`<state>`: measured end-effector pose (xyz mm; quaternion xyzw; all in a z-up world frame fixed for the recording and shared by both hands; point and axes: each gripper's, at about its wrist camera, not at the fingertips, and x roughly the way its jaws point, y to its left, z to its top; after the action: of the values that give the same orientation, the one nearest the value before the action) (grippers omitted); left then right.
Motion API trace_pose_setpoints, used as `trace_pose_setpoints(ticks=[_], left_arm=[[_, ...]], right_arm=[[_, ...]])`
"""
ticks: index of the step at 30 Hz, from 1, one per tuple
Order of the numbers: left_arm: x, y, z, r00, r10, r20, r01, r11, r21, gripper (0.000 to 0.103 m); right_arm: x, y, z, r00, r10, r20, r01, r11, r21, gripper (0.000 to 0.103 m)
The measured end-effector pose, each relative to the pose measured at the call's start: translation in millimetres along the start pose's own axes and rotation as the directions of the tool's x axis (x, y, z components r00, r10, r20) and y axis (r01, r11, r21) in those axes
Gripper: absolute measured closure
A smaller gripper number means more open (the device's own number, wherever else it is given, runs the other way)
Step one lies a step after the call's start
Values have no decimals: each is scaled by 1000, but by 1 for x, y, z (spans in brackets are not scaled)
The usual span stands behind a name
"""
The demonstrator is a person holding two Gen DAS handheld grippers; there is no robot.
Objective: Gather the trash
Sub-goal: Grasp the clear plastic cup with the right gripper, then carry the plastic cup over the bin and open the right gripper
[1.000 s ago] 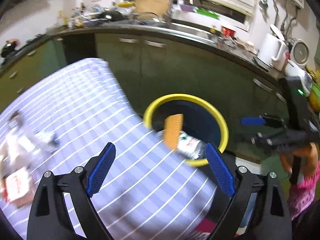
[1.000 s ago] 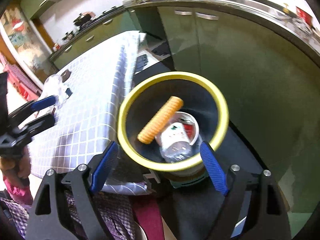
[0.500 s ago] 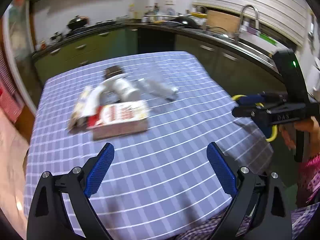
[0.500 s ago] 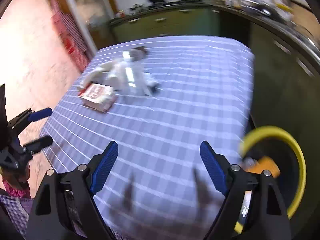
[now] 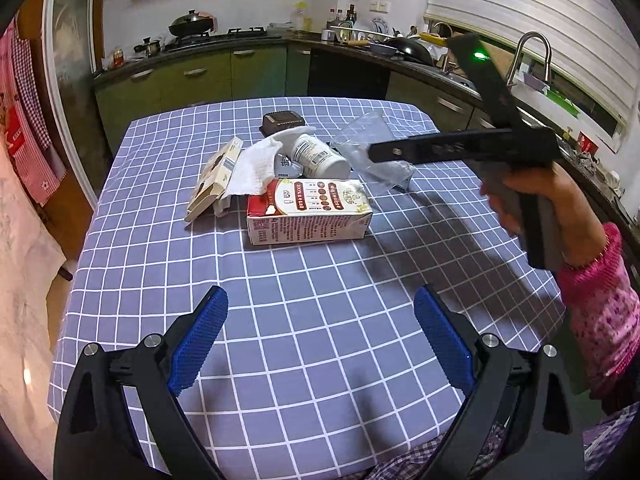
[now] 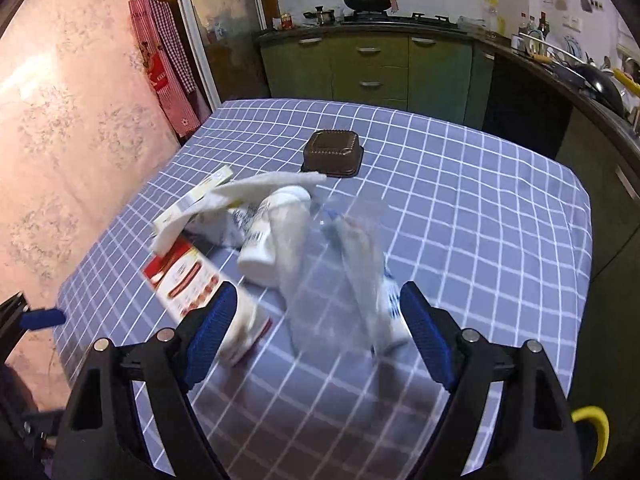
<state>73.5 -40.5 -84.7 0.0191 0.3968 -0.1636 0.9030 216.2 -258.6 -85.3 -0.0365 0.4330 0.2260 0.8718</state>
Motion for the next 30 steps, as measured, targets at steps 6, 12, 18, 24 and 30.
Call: trace_pose_setpoints(ticks=[6, 12, 18, 24, 30], left_arm=[[4, 1, -1, 1000, -5, -7, 5, 1000, -10, 10], [7, 0, -1, 1000, -14, -8, 14, 1000, -11, 10], [8, -3, -2, 1000, -19, -10, 19, 1000, -6, 10], [7, -6, -2, 1000, -25, -10, 25, 1000, -4, 10], [7, -14, 0, 999, -36, -13, 37, 999, 18, 10]], right_arm=[[15, -1, 9, 1000, -15, -19, 15, 1000, -8, 34], [18, 0, 11, 1000, -20, -17, 20, 1000, -16, 44], [2, 0, 8, 1000, 2, 12, -2, 1000, 3, 49], [-27, -1, -1, 998, 39, 56, -40, 999, 25, 49], [-71, -10, -25, 994, 28, 106, -33, 998, 46, 49]])
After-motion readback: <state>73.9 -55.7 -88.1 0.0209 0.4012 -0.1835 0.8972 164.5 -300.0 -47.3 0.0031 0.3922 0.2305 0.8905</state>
